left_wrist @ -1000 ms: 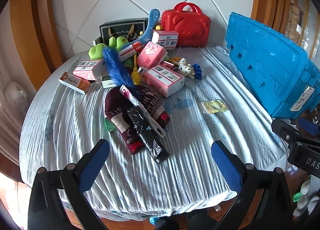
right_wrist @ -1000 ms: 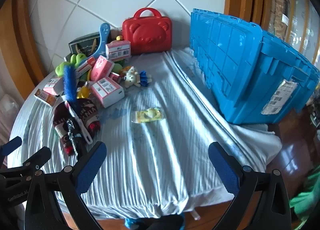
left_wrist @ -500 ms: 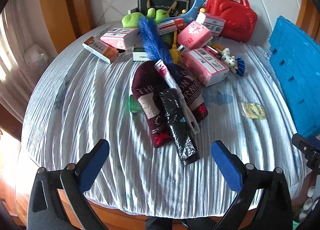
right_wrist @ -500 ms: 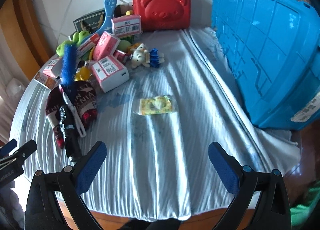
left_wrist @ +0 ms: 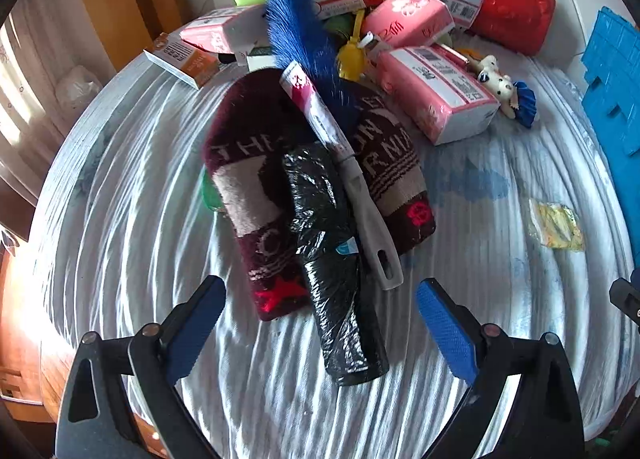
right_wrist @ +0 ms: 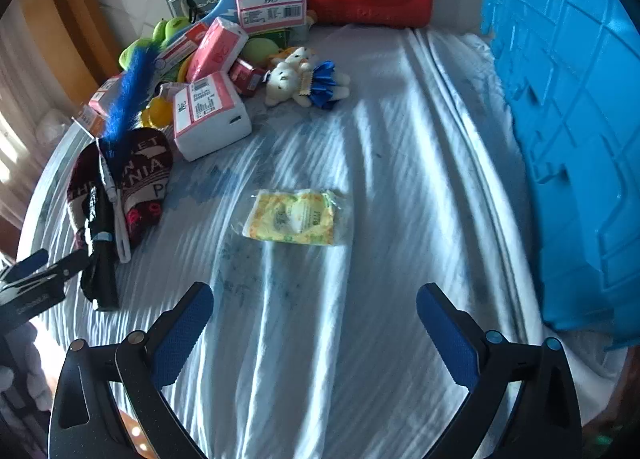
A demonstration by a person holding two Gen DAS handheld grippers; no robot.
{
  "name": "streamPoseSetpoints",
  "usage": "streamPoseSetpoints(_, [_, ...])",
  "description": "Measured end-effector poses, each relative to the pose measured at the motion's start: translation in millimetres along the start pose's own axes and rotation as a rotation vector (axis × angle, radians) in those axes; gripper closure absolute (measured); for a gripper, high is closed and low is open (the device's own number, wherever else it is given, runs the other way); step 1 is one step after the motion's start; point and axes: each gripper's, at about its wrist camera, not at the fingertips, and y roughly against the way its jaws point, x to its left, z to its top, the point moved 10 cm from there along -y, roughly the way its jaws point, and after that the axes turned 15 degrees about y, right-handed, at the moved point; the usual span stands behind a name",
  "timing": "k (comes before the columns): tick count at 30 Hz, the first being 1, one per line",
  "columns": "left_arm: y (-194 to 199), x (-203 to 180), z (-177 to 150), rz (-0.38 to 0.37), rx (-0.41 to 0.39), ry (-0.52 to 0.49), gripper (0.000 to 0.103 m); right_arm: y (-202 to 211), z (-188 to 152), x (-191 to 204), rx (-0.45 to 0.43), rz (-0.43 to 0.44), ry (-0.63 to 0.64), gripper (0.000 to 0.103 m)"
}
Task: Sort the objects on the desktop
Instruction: 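Grasp the black-wrapped item with the left tool while the right tool grasps the yellow wipe pack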
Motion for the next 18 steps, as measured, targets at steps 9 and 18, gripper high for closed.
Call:
streamPoseSetpoints(9, [-41, -7, -1, 0.014, 0.064, -0.012, 0.014, -45, 18, -1, 0.043, -0.022, 0.075, 0.0])
streamPoseSetpoints(18, [-25, -4, -3, 0.025, 0.039, -0.046, 0.057, -89, 28, 8, 0.078, -0.048, 0.206, 0.028])
